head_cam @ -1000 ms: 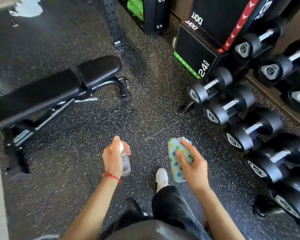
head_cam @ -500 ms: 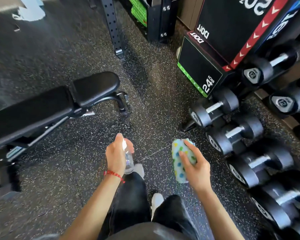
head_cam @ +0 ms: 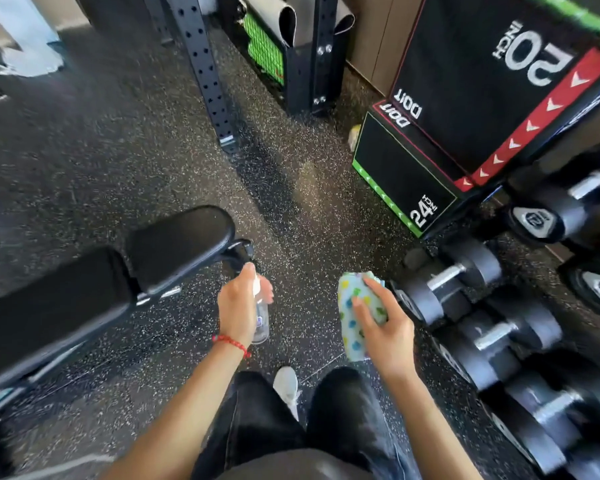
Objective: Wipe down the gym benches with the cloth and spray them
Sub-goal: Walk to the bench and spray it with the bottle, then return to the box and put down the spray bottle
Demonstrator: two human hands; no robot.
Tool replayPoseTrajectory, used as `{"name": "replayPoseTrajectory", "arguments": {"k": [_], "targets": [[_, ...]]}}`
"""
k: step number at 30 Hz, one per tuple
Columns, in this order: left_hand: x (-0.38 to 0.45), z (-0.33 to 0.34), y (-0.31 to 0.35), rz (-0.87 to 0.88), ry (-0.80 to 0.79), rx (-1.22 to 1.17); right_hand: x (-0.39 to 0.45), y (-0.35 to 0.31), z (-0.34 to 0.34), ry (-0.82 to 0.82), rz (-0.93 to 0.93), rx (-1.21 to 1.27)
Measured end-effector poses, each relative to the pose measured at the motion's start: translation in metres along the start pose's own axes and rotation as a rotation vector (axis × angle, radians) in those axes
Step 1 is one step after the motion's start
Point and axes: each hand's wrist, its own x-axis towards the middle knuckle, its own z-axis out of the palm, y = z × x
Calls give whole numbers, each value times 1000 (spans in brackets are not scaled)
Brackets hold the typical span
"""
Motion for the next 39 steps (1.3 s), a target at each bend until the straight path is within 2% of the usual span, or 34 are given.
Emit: {"name": "replayPoseTrajectory", "arguments": {"k": [5,19,21,30,39], "targets": [[59,29,17,-50,14,-3,65,-5,9,3,36,38],[230,166,119,45,3,-43,308,-41,-21,8,9,18],[251,181,133,21,-14,-67,335,-46,-23,8,8,26],[381,246,183,109,-97,45,470,-64,-5,88,54,45],[519,320,270,179,-251,121,611,-106,13,198,74,106]]}}
